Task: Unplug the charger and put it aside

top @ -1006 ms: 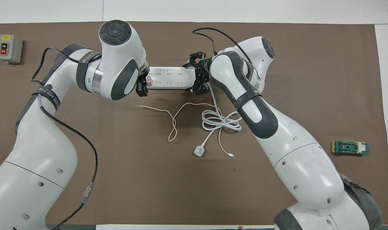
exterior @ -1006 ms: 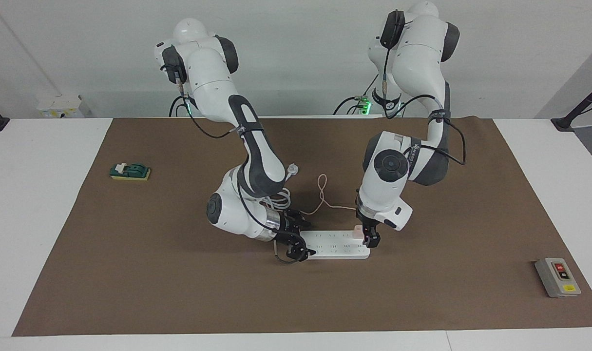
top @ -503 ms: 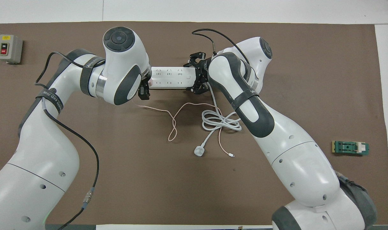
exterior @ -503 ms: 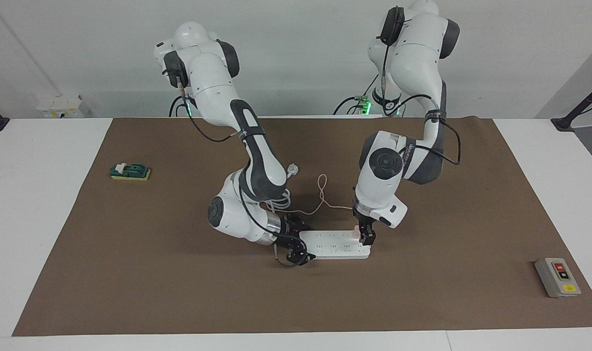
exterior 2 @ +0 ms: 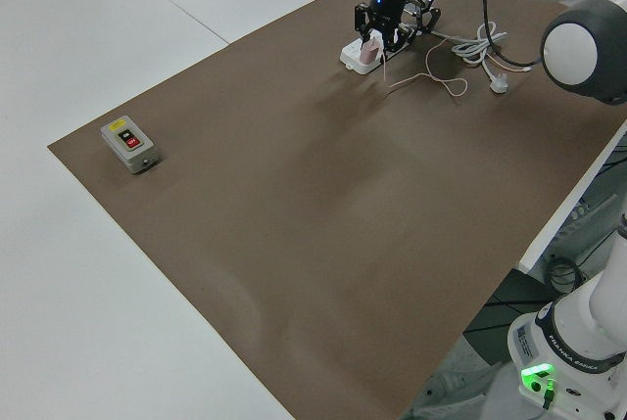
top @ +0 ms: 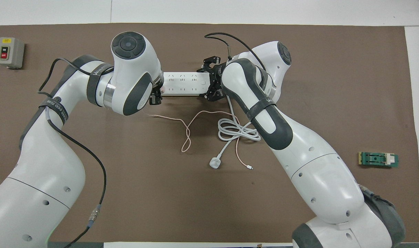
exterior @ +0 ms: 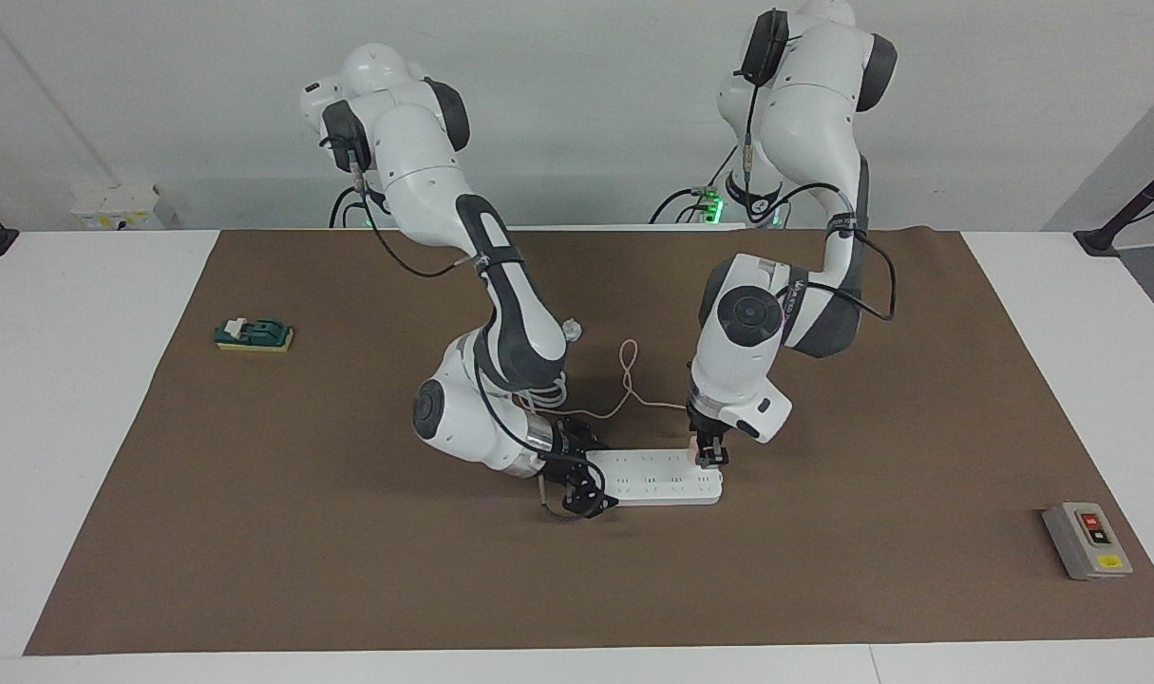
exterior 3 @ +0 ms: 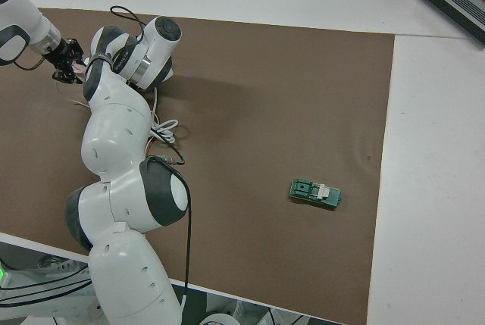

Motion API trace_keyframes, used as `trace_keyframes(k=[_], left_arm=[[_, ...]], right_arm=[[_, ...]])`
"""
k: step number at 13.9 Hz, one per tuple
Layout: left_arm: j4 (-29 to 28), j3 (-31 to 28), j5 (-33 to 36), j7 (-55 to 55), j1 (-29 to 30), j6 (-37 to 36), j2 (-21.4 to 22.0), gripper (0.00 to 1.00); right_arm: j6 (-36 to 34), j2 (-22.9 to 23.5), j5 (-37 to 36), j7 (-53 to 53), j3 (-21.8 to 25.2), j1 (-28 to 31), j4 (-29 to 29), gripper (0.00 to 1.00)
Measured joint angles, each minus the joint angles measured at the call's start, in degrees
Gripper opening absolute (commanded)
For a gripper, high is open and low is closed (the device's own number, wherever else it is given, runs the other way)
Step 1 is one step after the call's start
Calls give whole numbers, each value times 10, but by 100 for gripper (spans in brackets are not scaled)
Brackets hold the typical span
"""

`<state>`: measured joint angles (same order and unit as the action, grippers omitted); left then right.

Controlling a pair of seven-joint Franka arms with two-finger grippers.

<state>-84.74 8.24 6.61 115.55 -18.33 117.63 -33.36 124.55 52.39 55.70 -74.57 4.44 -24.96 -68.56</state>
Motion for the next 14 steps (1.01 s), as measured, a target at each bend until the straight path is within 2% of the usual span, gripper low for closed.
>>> trace_keyframes(k=[10, 12, 14], left_arm=[[1, 1, 14, -40, -2, 6, 1, 0], [13, 2, 13, -63, -2, -12, 3, 0], [28, 1, 13, -81, -1, -57, 24, 0]], right_arm=[[1, 0, 0, 1, 0, 0, -1, 34], [1, 0, 0, 1, 0, 0, -1, 34], [1, 0, 0, 1, 0, 0, -1, 34]])
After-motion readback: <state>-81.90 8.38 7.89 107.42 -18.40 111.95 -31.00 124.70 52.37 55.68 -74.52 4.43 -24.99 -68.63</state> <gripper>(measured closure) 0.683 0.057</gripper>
